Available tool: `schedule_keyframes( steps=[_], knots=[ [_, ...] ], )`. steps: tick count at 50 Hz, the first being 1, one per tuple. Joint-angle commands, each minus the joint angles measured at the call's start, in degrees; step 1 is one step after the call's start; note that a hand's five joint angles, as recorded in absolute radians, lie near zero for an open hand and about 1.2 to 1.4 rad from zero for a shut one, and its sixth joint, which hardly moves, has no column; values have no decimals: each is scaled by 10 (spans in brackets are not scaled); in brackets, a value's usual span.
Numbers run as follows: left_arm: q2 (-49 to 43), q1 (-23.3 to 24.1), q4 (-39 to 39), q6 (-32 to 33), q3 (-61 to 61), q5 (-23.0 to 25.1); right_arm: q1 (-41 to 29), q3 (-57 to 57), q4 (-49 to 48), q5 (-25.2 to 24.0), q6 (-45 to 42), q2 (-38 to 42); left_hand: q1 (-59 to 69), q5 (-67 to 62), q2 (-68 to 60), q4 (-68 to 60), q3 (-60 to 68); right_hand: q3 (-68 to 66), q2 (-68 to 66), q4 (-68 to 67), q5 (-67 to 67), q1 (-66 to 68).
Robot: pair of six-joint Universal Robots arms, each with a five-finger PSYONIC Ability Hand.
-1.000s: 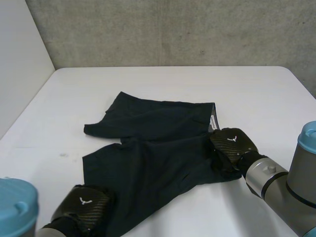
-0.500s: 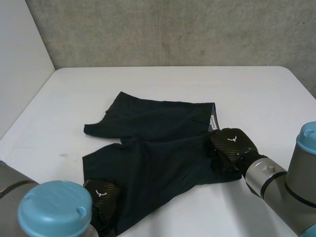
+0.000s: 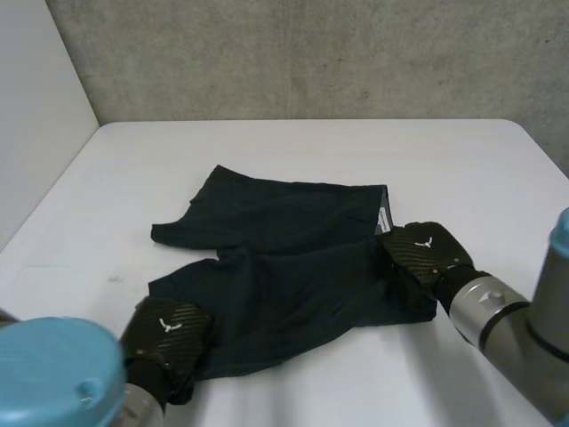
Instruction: Fold the shorts.
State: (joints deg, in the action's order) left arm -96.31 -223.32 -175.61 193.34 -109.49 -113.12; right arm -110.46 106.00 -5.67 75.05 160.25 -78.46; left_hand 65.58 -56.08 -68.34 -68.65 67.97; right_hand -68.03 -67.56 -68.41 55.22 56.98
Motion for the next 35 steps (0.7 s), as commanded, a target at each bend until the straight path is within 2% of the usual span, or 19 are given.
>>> schedule_keyframes(
  steps=[1,4,5,9,12,17,18,22,27,30,33,35],
  knots=[
    [85,1,75,128,-21,7,7,-4,218,-41,-230,-99,144,-139,-117,-113,120,-120,-124,-116,148,230],
    [127,2,97,159,-27,9,7,3,310,-42,-319,-119,144,-139,-117,-113,120,-120,-124,-116,148,230],
    [136,2,100,165,-29,9,9,11,373,-41,-365,-135,144,-139,-117,-113,120,-120,-124,-116,148,230],
    [157,1,124,192,-35,22,38,25,485,-45,-453,-170,144,-139,-117,-113,120,-120,-124,-116,148,230],
    [156,-5,132,209,-35,39,59,20,489,-51,-463,-180,144,-139,-117,-113,120,-120,-124,-116,148,230],
    [142,-41,111,215,-17,53,71,-3,457,-67,-432,-178,144,-139,-117,-113,120,-120,-124,-116,148,230],
    [124,-66,87,216,-3,57,69,-7,448,-67,-419,-176,144,-139,-117,-113,120,-120,-124,-116,148,230],
    [62,-110,7,227,36,67,58,-48,381,-66,-338,-131,144,-139,-117,-113,120,-120,-124,-116,148,230],
    [-11,-123,-101,251,95,71,28,-109,298,-44,-275,-50,144,-139,-117,-113,120,-120,-124,-116,148,230],
    [-72,-130,-140,272,139,70,3,-141,287,-13,-256,-14,144,-139,-117,-113,120,-120,-124,-116,148,230],
    [-106,-132,-145,282,164,69,-15,-153,271,7,-225,1,144,-139,-117,-113,120,-120,-124,-116,148,230],
    [-123,-132,-145,283,175,70,-16,-152,253,9,-196,1,144,-139,-117,-113,120,32,27,36,-4,79]
  ],
)
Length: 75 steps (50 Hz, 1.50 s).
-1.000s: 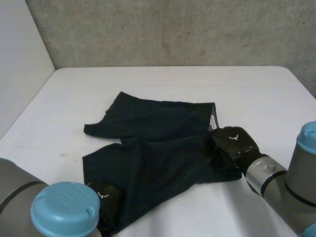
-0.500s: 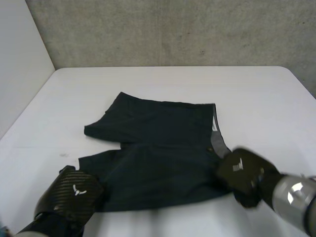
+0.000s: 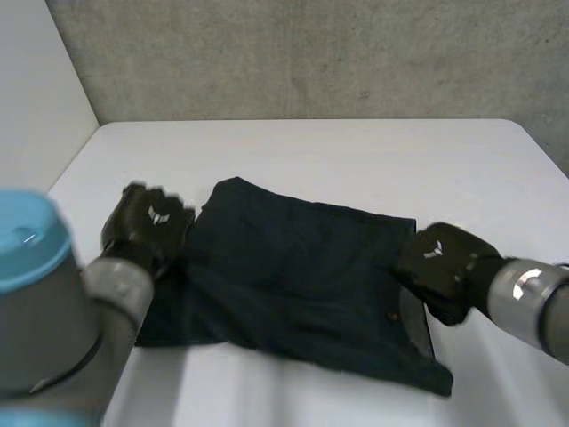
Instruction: Fold the shorts.
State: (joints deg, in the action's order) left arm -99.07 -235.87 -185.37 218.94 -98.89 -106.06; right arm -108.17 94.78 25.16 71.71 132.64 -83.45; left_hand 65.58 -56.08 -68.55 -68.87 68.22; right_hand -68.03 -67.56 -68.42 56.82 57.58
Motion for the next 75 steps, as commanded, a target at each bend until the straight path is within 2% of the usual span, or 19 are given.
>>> schedule_keyframes(
  steps=[1,4,6,12,21,30,33,36,43,50,55,63,64,65,66,67,68,72,75],
  knots=[
    [-98,-6,-47,27,70,0,-41,-36,-77,48,114,50,144,-139,-115,-111,118,199,195,203,-187,-95],
    [-100,-6,-48,25,74,1,-33,-32,-93,43,165,41,144,-139,-115,-111,118,434,429,438,-422,-330],
    [-101,-6,-48,24,72,0,-32,-33,-90,41,225,18,144,-139,-115,-111,118,487,482,491,-475,-382],
    [-101,1,-47,22,65,-2,-27,-47,-60,22,337,-23,144,-139,-115,-111,118,497,492,501,-485,-393],
    [-97,-1,-47,21,58,-3,-5,-11,61,-24,351,-44,144,-139,-115,-111,118,514,509,518,-502,-409],
    [-97,-6,-47,22,56,-2,-16,100,-6,-18,356,-80,144,-139,-115,-111,118,490,486,494,-478,-386],
    [-98,-6,-47,22,57,0,-19,114,-42,-19,365,-65,144,-139,-115,-111,118,303,298,307,-291,-198],
    [-104,-7,-52,22,64,1,-20,103,-96,-16,354,-20,144,-139,-115,-111,118,-118,-123,-114,130,223],
    [-159,-21,-110,22,117,17,-20,-21,-197,11,312,81,144,-139,-115,-111,118,-120,-124,-116,132,224],
    [-239,-45,-214,18,211,50,-31,-206,-199,92,265,233,144,-139,-115,-111,118,-120,-124,-116,132,224],
    [-311,-49,-225,18,285,89,-55,-328,-209,153,217,343,144,-139,-115,-111,118,-120,-124,-116,132,224],
    [-432,-55,-223,18,396,103,-63,-441,-216,175,142,468,144,-139,-115,-111,118,-120,-124,-116,132,224],
    [-440,-55,-226,18,401,103,-63,-449,-219,175,140,477,144,-139,-115,-111,118,-54,-58,-50,66,158],
    [-453,-53,-228,17,410,105,-63,-454,-224,175,139,485,144,-139,-115,-111,118,127,122,131,-115,-22],
    [-459,-52,-229,17,413,105,-63,-458,-230,177,137,491,8,-3,22,25,-19,340,335,344,-328,-236],
    [-463,-51,-234,17,418,105,-64,-466,-245,182,136,496,-267,272,296,299,-293,580,576,584,-568,-476],
    [-464,-50,-241,16,420,104,-65,-469,-252,185,138,496,-544,549,574,577,-571,580,576,584,-568,-476],
    [-455,-44,-284,14,412,96,-64,-456,-288,197,148,452,-556,561,585,589,-582,580,576,584,-568,-476],
    [-417,-41,-294,6,394,90,-60,-417,-304,194,169,365,-556,561,585,589,-582,580,576,584,-568,-476]
  ],
)
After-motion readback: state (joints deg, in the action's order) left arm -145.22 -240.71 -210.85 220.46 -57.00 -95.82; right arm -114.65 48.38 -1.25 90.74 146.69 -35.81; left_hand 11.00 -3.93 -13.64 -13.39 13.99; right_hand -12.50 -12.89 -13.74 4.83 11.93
